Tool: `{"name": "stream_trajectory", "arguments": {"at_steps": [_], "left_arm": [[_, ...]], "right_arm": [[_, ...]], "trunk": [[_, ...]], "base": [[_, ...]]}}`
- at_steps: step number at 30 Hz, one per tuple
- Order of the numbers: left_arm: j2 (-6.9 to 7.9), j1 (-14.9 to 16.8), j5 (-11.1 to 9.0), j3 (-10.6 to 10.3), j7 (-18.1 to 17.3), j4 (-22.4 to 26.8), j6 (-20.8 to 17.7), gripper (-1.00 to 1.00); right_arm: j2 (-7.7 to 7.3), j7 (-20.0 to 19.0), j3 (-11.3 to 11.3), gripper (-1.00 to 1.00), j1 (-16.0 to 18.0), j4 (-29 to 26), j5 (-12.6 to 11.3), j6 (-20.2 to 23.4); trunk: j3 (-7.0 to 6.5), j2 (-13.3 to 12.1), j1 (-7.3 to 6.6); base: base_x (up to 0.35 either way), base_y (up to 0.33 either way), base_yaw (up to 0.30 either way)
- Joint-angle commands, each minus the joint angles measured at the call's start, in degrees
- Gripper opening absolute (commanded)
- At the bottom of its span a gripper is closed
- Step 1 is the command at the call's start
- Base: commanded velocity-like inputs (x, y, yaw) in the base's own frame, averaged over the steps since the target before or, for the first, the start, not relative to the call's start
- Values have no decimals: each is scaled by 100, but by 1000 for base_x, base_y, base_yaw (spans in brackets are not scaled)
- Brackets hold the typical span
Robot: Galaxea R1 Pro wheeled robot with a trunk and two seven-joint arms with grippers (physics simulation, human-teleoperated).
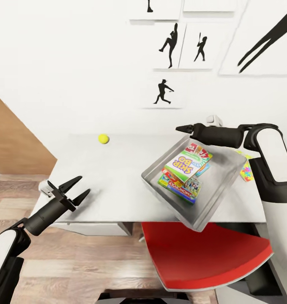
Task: Put all the toys in the child's room - the three board games (two on the bed and one on the table), the two jigsaw puzzles on the table, and the tennis ball on the table - inside the toy box on the table in the child's room.
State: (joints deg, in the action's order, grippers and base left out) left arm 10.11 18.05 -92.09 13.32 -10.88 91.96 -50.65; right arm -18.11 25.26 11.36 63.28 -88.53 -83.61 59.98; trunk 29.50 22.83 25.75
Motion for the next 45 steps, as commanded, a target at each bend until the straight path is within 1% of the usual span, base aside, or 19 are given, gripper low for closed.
{"name": "stream_trajectory", "arguments": {"at_steps": [1, 7, 18, 22, 26, 30, 32, 33, 34, 36, 38, 39, 41, 43, 44, 45], "left_arm": [[0, 7, 25, 4, -29, -3, -24, 100], [0, 12, 25, 4, -34, -3, -30, 100], [0, 14, 25, 4, -35, -1, -33, 100], [0, 13, 25, 4, -36, -1, -33, 100], [0, 12, 25, 4, -36, 0, -33, 100], [0, 10, 25, 4, -35, 0, -33, 100], [0, 8, 27, 4, -33, 2, -33, 100], [0, 8, 27, 4, -33, 2, -33, 100], [0, 8, 28, 2, -32, 1, -33, 100], [0, 7, 30, 0, -26, 1, -31, 100], [0, 7, 33, -2, -20, 1, -29, 100], [0, 7, 33, -2, -20, 1, -29, 100], [0, 6, 35, -3, -14, 1, -27, 100], [0, 6, 36, -4, -9, 3, -26, 100], [0, 6, 36, -4, -9, 3, -26, 100], [0, 6, 38, -4, -8, 4, -26, 100]], "right_arm": [[-4, 64, 6, 100, 6, -6, -54, 2], [-1, 78, 6, 100, 10, -6, -51, 2], [-12, 109, 8, 100, 25, -6, -29, -68], [-4, 250, 12, 100, 31, 8, 103, -82], [8, 324, 13, 100, 39, 45, 176, -85], [51, 397, 16, 100, 87, 211, 241, -88], [103, 427, 19, 100, 144, 426, 273, -99], [103, 427, 19, 100, 144, 426, 273, -99], [137, 438, 20, 100, 187, 576, 294, -120], [214, 473, 29, 100, 310, 950, 385, -215], [283, 545, 43, 100, 463, 1385, 572, -365], [283, 545, 43, 100, 463, 1385, 572, -365], [341, 629, 52, 100, 617, 1822, 858, -562], [406, 689, 61, 100, 756, 2218, 1222, -790], [406, 689, 61, 100, 756, 2218, 1222, -790], [443, 711, 62, 100, 816, 2393, 1424, -914]], "trunk": [[5, 9, 3], [-14, 9, 3], [-46, 9, 3], [-58, 9, 3], [-75, 9, 3], [-96, 9, 3], [-108, 9, 3], [-114, 9, 3], [-120, 9, 3], [-132, 9, 3], [-145, 9, 3], [-152, 9, 3], [-165, 9, 3], [-178, 9, 3], [-185, 9, 3], [-192, 9, 3]], "base": [[0, 149, 272], [0, 230, 274], [0, 310, 277], [1, 333, 273], [23, 336, 264], [64, 332, 248], [75, 281, 239], [73, 259, 237], [58, 208, 234], [42, 149, 230], [27, 96, 227], [24, 85, 227], [17, 61, 225], [11, 39, 224], [10, 35, 224], [8, 28, 223]]}}
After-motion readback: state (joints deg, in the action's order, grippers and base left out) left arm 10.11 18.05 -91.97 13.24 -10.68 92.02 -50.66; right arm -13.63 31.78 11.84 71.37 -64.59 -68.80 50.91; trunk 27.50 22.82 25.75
